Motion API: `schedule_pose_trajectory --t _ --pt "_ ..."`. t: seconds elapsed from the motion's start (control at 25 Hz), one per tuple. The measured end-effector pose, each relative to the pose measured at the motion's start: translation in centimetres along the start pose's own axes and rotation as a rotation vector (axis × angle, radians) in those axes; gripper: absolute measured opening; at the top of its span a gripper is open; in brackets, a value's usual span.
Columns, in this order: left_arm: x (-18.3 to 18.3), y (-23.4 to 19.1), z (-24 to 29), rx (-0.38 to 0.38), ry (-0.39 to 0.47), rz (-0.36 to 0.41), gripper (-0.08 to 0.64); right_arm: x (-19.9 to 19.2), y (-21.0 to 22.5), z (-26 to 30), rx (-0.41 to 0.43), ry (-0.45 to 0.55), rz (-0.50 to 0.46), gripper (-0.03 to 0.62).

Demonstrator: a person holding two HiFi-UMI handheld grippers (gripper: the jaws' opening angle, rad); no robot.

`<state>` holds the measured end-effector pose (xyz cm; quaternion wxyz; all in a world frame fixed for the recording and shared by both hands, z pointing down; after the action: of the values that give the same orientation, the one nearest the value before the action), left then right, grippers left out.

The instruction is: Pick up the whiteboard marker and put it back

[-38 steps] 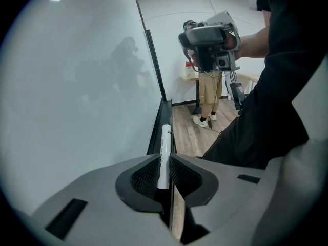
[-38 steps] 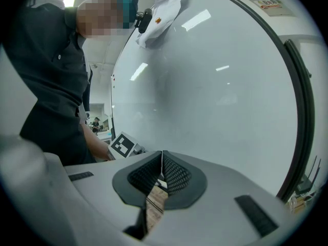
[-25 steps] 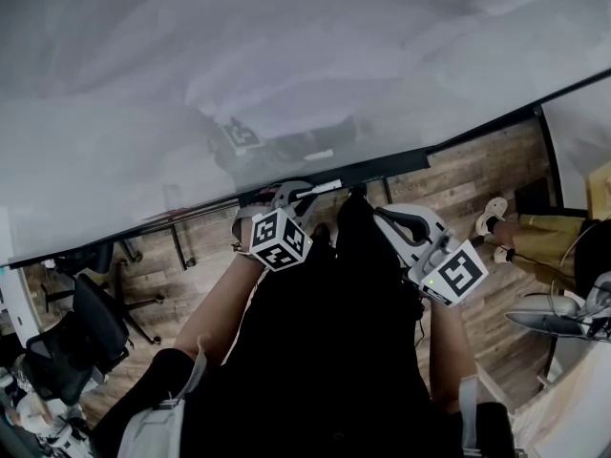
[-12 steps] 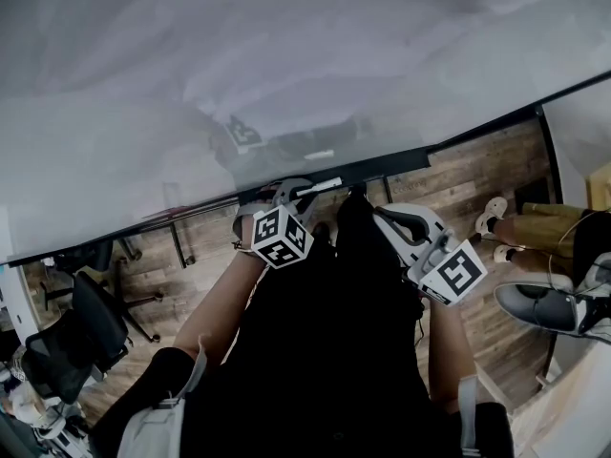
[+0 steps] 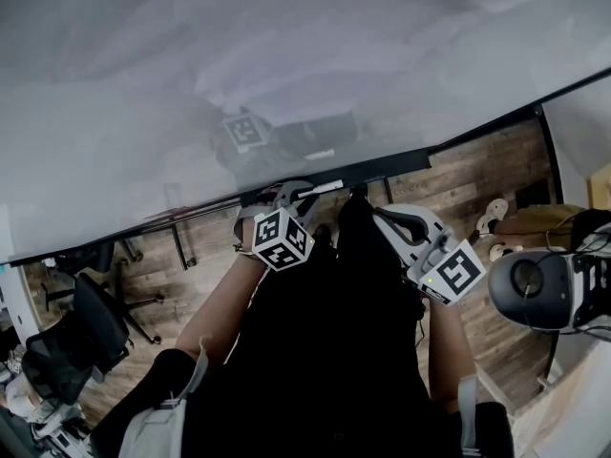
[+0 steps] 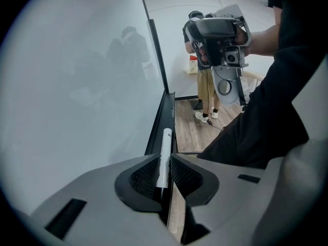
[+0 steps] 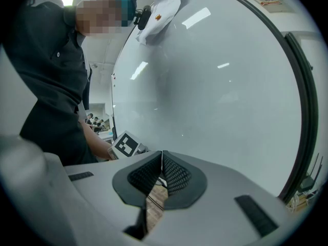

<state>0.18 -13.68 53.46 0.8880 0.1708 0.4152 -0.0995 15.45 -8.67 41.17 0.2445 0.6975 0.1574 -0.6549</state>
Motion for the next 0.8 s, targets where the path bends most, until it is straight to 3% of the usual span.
schedule_pose_trajectory --t 0.48,0.8 --pt "1.7 0.0 -1.2 0.02 0.069 -0.021 0.077 0.0 -0.2 0.7 0.019 0.013 -0.002 0.02" --pt "5.3 0.3 -3.9 0.029 0.277 -0.121 0.049 1.5 -1.2 2.2 0.035 0.073 0.007 0.02"
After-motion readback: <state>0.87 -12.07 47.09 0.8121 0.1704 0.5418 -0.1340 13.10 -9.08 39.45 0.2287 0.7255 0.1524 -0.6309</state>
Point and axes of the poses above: the fingertips, and each gripper's own axes: z forward along the fingers, y to its right, x out of its top, the point moved 5 cm from there along -z, backward along the fingers, and after that the axes turned 14 degrees about y, right-handed, at the moved point
